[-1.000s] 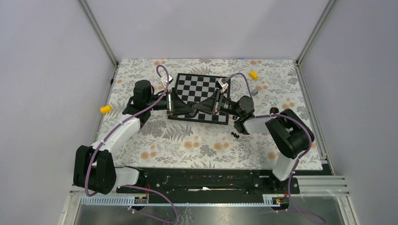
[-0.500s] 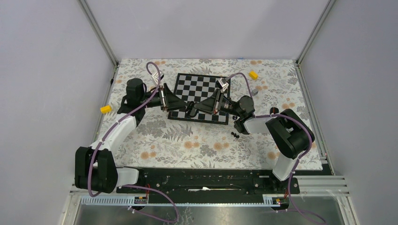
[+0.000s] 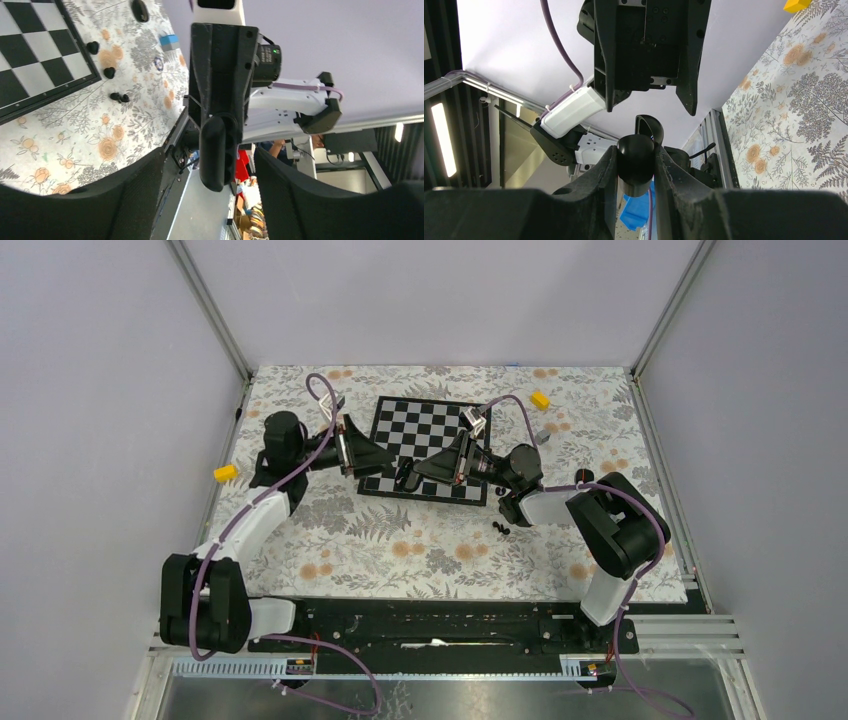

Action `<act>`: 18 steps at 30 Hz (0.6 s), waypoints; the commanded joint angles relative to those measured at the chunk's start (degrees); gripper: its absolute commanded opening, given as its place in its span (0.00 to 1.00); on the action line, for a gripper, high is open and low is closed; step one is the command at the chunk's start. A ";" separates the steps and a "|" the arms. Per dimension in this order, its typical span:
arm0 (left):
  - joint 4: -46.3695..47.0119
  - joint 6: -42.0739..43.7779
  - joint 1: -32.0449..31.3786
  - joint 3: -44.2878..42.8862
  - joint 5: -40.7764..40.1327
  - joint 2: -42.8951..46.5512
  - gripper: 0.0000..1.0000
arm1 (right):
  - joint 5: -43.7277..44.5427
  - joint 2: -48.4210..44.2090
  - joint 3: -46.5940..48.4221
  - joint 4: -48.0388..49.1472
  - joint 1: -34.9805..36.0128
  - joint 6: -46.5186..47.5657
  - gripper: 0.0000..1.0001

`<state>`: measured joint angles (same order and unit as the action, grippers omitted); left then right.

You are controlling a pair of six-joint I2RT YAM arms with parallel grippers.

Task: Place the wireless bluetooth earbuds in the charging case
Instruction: Pass from the right arm to the left

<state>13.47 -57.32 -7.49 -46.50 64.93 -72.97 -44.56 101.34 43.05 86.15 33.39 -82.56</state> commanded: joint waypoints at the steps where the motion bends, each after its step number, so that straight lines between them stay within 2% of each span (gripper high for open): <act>1: 25.07 -13.82 1.28 4.39 4.82 0.99 0.70 | -0.81 -2.43 1.38 10.12 0.01 -0.10 0.00; 3: 29.20 -16.76 1.25 5.97 5.54 0.13 0.70 | -0.93 -2.54 1.34 10.13 0.01 -0.14 0.00; 5: 29.04 -15.89 1.08 6.69 6.04 0.20 0.68 | -1.04 -2.59 1.35 10.10 0.01 -0.14 0.00; 8: 26.26 -13.32 0.47 6.06 6.97 1.11 0.68 | -1.22 -2.38 1.49 10.09 0.01 -0.31 0.00; 12: 18.15 -6.64 -1.85 3.24 6.93 1.32 0.67 | -1.25 -1.93 2.13 10.13 0.04 -0.58 0.00; 18: 18.86 -6.72 -3.06 3.12 6.21 -0.48 0.60 | -1.41 -1.95 2.49 10.12 0.03 -0.82 0.00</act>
<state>30.89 -66.26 -10.31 -41.04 70.00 -72.93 -44.71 101.32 43.31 86.24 33.39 -83.02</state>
